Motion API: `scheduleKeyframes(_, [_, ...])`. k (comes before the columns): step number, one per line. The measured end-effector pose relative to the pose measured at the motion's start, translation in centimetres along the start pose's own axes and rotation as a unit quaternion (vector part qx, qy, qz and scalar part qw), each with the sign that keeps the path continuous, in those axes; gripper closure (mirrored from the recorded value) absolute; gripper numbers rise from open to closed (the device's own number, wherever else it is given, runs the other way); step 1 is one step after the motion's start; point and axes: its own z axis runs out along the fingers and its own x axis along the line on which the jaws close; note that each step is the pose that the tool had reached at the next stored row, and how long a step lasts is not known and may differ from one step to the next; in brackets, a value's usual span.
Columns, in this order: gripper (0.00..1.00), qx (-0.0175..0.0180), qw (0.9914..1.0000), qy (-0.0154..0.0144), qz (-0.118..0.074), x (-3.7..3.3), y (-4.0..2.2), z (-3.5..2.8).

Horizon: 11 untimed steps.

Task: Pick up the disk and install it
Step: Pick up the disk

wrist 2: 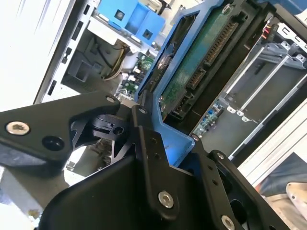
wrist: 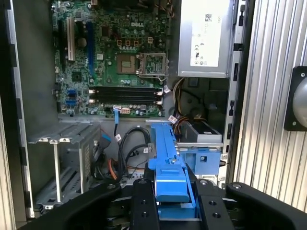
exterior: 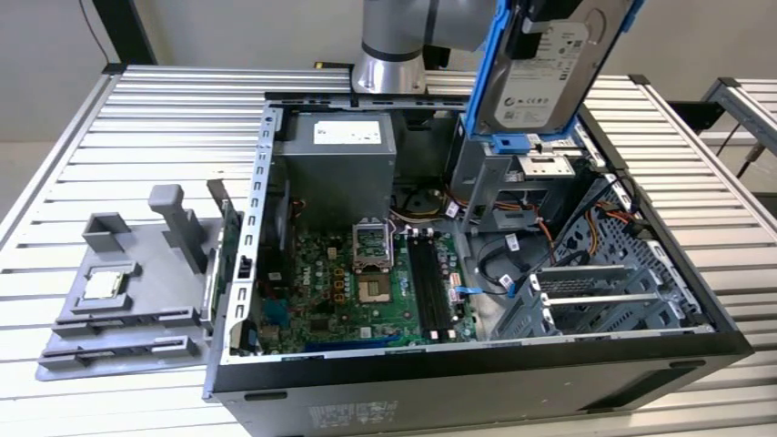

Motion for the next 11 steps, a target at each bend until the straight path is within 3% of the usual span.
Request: scheduleKeyframes(11, [1.00, -0.0013, 1.00000, -0.0001, 0.000, 2.32, -0.37, -0.04])
